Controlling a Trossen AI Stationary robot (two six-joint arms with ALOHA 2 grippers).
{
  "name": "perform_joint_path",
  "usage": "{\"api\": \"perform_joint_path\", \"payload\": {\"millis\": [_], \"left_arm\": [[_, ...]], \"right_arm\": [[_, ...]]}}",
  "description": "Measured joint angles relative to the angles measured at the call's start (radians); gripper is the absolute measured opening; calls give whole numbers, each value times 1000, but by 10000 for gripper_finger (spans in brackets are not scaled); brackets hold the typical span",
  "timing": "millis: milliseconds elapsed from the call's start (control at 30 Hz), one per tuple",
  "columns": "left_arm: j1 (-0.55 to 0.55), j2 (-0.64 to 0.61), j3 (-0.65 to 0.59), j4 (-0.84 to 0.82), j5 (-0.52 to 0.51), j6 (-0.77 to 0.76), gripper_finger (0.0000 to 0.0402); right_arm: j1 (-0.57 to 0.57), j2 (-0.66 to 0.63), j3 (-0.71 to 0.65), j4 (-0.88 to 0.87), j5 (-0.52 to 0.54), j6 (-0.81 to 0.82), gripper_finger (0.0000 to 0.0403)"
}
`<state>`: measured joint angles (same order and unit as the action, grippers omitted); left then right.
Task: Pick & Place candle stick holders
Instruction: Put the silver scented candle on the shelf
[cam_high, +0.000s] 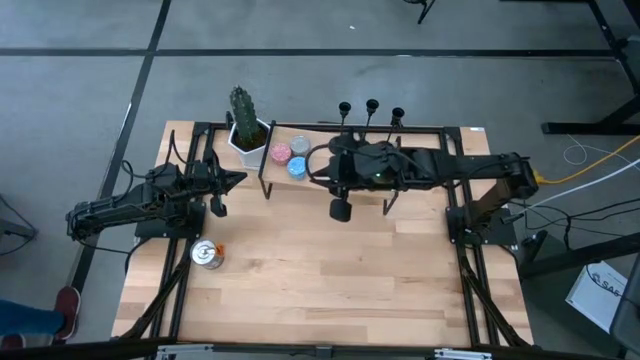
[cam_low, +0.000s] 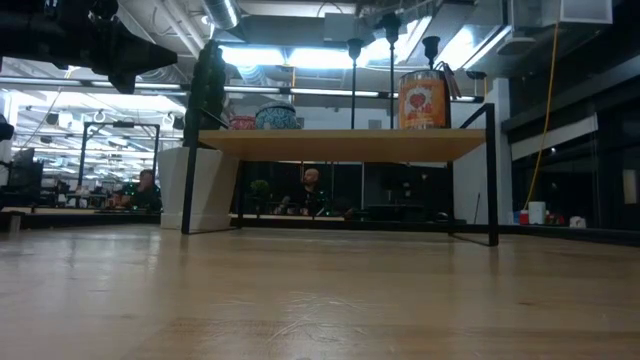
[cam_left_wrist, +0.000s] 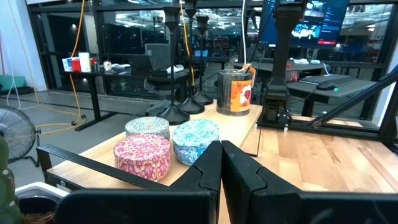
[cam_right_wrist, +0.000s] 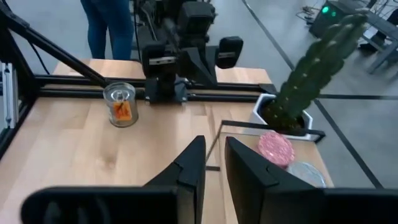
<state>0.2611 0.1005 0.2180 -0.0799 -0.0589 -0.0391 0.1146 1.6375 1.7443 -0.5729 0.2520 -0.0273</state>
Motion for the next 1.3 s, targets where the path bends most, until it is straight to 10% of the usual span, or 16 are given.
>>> {"api": "perform_joint_path", "payload": {"millis": [1300], "left_arm": [[0, 0, 0, 0, 0, 0, 6]], "right_arm": [[60, 155, -1, 200, -178, -138, 64]]}}
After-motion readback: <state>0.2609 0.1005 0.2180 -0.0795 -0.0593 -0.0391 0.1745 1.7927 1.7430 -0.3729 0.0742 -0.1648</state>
